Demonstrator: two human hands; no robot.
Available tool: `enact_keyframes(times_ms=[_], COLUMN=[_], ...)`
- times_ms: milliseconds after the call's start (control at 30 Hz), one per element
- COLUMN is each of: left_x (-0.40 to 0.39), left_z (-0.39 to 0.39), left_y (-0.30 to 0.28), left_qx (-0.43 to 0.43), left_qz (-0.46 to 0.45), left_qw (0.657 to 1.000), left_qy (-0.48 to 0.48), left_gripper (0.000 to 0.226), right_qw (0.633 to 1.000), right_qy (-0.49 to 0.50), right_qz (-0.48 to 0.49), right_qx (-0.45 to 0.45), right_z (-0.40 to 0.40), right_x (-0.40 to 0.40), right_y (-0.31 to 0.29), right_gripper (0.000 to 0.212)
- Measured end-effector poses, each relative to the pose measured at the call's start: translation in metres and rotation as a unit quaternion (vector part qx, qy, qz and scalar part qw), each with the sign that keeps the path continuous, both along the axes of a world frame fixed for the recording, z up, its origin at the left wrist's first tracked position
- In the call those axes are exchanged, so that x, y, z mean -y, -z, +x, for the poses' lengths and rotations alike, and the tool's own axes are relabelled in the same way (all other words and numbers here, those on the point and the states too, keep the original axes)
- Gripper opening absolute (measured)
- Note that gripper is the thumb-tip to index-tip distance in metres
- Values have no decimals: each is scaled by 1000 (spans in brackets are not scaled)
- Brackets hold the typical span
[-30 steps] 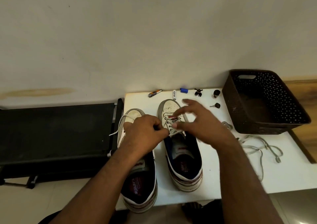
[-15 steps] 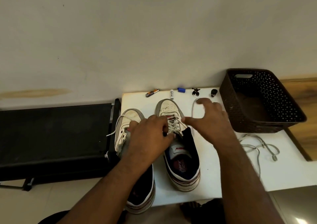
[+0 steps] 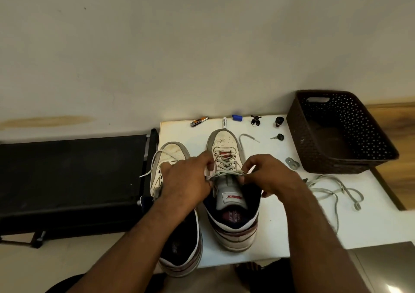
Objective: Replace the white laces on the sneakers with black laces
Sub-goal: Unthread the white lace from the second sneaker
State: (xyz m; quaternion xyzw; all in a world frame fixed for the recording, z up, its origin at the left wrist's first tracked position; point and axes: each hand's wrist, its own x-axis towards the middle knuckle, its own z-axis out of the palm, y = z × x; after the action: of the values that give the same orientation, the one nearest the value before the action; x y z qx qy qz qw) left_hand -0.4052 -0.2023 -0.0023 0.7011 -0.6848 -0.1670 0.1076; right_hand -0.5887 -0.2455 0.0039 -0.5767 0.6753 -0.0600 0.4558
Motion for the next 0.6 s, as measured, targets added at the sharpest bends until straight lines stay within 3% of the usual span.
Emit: enact_keyframes(times_ms=[100,333,400,500,533,600], left_x=[0,1,3,13,15,14], left_z=[-8,-21,-16,6,12,14], left_y=[-3,-5,-4,-4,-4,-6], left_qx=[72,41,-7,-96,-101,-125], left_qz=[36,-37,-40,-46,-37,26], left_qw=[994,998,999,989,989,991], left_qy=[72,35,8,-102,-104,-41], left_gripper=[62,16,8,11,11,36], right_qw=[998,981,982,986,986,985], right_qy=[-50,-151,-154,-147,-147,-153], right_qz=[-42,-98,-84,-65,-64,-66], right_qx=[-12,-67,-64,-48,-46,-52], right_z=[8,18,17,16,16,17], right_x=[1,0,0,0,1,0], right_y=[1,-6,-7,-9,-9,-10], right_gripper=[13,14,15,18,19,19])
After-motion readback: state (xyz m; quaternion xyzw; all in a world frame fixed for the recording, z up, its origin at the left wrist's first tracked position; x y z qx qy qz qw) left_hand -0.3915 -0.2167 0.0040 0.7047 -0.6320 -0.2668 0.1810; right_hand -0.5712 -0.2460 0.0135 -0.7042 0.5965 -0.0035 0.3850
